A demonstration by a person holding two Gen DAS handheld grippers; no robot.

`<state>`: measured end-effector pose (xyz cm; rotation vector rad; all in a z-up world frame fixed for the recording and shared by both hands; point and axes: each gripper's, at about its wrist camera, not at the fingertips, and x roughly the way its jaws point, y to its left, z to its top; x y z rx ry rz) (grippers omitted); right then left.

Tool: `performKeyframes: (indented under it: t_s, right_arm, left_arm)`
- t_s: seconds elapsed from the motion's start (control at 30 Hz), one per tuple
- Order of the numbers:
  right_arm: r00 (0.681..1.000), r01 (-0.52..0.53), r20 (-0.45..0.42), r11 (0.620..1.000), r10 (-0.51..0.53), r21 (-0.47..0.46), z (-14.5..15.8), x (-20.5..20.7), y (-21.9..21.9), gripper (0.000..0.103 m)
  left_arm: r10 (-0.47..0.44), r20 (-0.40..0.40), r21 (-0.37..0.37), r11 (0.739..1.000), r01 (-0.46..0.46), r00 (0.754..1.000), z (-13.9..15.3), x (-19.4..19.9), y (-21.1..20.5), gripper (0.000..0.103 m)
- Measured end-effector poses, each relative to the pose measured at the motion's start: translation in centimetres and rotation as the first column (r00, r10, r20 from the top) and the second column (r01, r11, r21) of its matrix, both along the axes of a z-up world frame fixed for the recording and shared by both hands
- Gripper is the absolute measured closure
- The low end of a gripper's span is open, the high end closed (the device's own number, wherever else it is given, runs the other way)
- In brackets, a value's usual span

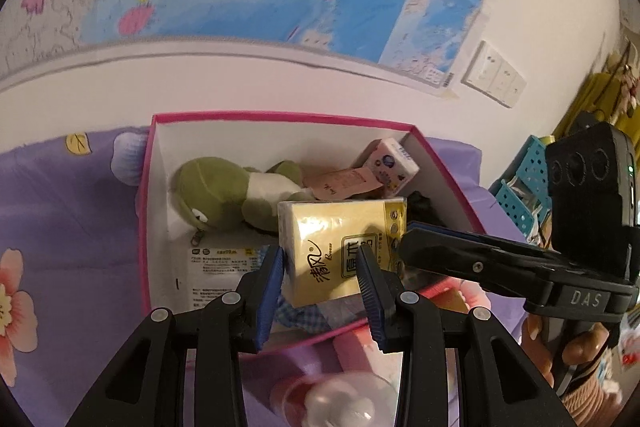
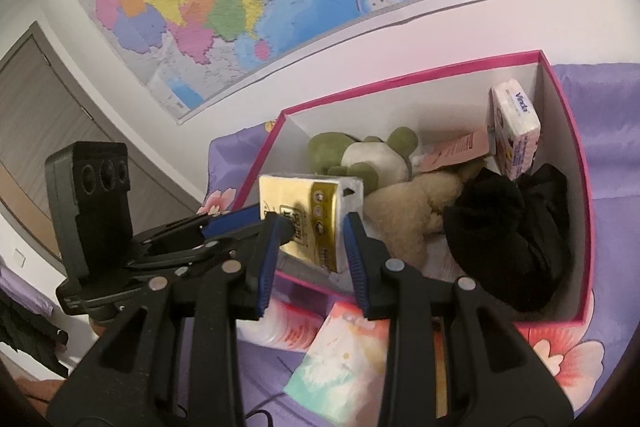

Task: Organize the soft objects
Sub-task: 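Open the left gripper to release the yellow pack into the box, then withdraw the open left gripper up from the box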

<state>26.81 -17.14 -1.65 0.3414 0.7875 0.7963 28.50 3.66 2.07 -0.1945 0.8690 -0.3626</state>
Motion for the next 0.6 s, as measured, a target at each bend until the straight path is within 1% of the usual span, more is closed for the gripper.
performKeyframes:
  t_s: [0.07, 0.13, 0.17, 0.23, 0.27, 0.3, 0.33, 0.37, 0.43, 0.47, 0.5, 0.53, 0.6]
  right_arm:
    - [1.000, 0.007, -0.006, 1.000, -0.007, -0.004, -0.2, 0.7, 0.2, 0.067]
    - [1.000, 0.013, -0.019, 1.000, -0.013, -0.006, -0.6, 1.2, 0.4, 0.066]
    - [0.999, 0.020, -0.024, 1.000, -0.021, -0.012, -0.7, 1.4, 0.5, 0.066]
    - [0.999, 0.037, -0.027, 0.999, -0.037, -0.017, -1.0, 1.5, 0.2, 0.063]
    - [0.999, 0.042, -0.030, 0.999, -0.042, -0.018, -1.1, 1.4, 0.0, 0.060]
    - [0.998, 0.049, -0.025, 0.999, -0.049, -0.020, -1.1, 1.1, -0.3, 0.055]
    - [0.998, 0.057, -0.011, 0.998, -0.057, -0.029, -1.0, 0.7, -0.6, 0.053]
    - [0.998, 0.062, -0.002, 0.997, -0.062, -0.038, -0.9, 0.4, -0.8, 0.050]
    - [0.996, 0.086, 0.045, 0.994, -0.083, -0.068, -0.5, -0.8, -1.3, 0.047]
    - [0.994, 0.094, 0.067, 0.992, -0.089, -0.083, -0.3, -1.4, -1.6, 0.043]
    - [0.991, 0.104, 0.098, 0.990, -0.095, -0.095, 0.0, -2.3, -1.9, 0.038]
    - [0.988, 0.109, 0.125, 0.989, -0.095, -0.103, 0.3, -3.1, -2.2, 0.035]
    - [0.979, 0.128, 0.176, 0.984, -0.105, -0.123, 0.8, -4.7, -2.6, 0.022]
  left_arm:
    - [0.024, -0.017, 0.005, 1.000, -0.023, 1.000, -0.6, 0.5, 0.3, 0.065]
    - [0.047, -0.024, 0.003, 0.999, -0.047, 0.999, -1.0, 0.6, 0.7, 0.054]
    - [0.059, -0.021, 0.007, 0.998, -0.059, 0.998, -1.0, 0.5, 0.9, 0.051]
    - [0.070, 0.003, 0.020, 0.997, -0.070, 0.998, -0.8, -0.1, 1.1, 0.041]
    - [0.077, 0.021, 0.023, 0.997, -0.077, 0.997, -0.6, -0.7, 1.2, 0.038]
    - [0.085, 0.038, 0.024, 0.996, -0.086, 0.996, -0.3, -1.1, 1.4, 0.030]
    - [0.099, 0.065, 0.026, 0.995, -0.101, 0.993, 0.1, -2.1, 1.6, 0.024]
    - [0.110, 0.086, 0.030, 0.993, -0.113, 0.990, 0.5, -2.8, 1.7, 0.021]
    - [0.132, 0.139, 0.040, 0.990, -0.139, 0.982, 1.4, -4.4, 1.9, 0.012]
    - [0.149, 0.168, 0.041, 0.987, -0.158, 0.974, 1.9, -5.5, 2.1, 0.009]
    - [0.163, 0.184, 0.039, 0.984, -0.173, 0.969, 2.2, -6.2, 2.2, 0.001]
    - [0.185, 0.211, 0.033, 0.980, -0.197, 0.960, 2.5, -7.5, 2.4, 0.000]
    - [0.204, 0.240, 0.031, 0.976, -0.218, 0.949, 2.9, -9.1, 2.7, 0.000]
